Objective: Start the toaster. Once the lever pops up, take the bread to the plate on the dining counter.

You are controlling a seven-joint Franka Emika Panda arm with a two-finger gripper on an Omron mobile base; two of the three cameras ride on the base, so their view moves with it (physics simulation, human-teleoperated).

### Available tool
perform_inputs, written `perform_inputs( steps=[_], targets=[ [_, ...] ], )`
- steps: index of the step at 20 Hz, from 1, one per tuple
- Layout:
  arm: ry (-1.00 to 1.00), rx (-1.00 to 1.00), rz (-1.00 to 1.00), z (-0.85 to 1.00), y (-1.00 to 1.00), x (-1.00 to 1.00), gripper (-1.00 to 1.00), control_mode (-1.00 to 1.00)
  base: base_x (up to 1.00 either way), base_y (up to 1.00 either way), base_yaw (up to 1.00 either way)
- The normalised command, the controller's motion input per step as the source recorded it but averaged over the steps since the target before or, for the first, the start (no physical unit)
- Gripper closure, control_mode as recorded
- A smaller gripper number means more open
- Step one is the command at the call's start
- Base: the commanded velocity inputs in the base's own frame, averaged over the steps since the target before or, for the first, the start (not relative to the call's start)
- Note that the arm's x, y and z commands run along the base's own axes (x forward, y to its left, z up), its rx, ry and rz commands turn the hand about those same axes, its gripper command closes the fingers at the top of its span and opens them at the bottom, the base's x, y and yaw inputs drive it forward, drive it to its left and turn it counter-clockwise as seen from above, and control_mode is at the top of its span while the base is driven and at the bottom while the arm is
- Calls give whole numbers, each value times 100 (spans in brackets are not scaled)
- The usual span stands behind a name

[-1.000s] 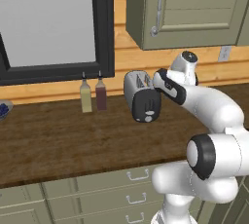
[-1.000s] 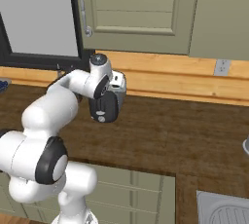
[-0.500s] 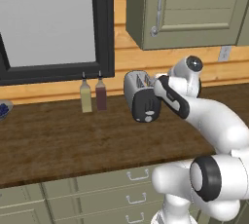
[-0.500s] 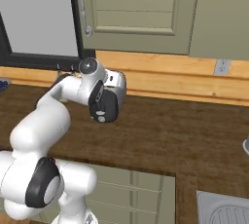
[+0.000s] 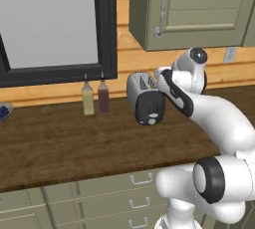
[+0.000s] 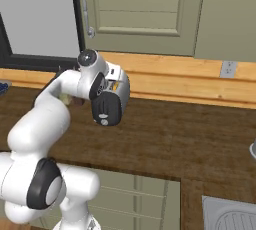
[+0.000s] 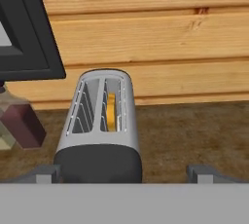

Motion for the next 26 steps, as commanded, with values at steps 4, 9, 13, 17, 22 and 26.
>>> perform_inputs(
  steps=[4,9,13,17,22,26],
  targets=[
    [0,0,0,0,0,5,-100,-100,0,0,0],
    [0,0,0,0,1,6,-100,-100,0,0,0],
    [0,0,0,0,14,21,-100,-100,0,0,0],
    [1,0,1,0,27,25,-100,-100,0,0,0],
    [2,0,3,0,13,22,-100,-100,0,0,0],
    [1,0,0,-4,0,16,-100,-100,0,0,0]
  ],
)
